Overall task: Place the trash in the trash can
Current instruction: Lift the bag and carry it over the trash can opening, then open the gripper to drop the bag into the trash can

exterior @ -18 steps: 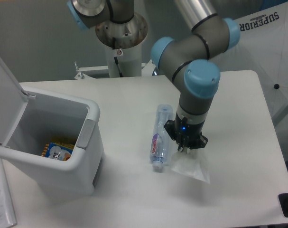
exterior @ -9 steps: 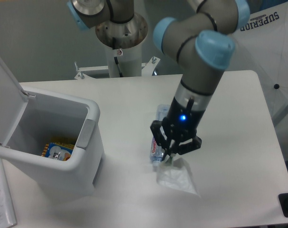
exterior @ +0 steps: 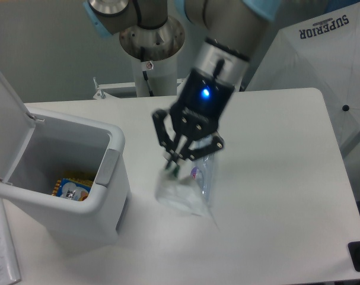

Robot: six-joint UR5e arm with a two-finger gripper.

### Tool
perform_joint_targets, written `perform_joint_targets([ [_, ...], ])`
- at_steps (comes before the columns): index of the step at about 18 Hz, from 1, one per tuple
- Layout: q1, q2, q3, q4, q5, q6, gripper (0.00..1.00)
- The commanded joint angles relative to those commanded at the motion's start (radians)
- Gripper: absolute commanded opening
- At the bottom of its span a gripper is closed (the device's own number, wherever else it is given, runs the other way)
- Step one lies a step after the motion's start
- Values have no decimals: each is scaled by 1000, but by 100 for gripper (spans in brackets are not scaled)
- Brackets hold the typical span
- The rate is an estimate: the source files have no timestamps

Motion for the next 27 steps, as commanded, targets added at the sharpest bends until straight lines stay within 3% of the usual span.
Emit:
perform_joint_targets([
  [7, -146, 52, -35, 0, -2, -83, 0],
  [16, -214, 74, -107, 3, 0, -97, 2],
  [17, -214, 74, -110, 3, 0, -97, 7],
  [18, -214, 72, -110, 3, 0, -97, 20],
  [19, -214, 71, -112, 3, 0, -92, 44],
  [20, -214, 71, -115, 5, 0, -91, 90],
  [21, -212, 71, -120, 5, 3, -91, 100],
  [27, -155, 66, -178, 55, 2, -89, 100],
])
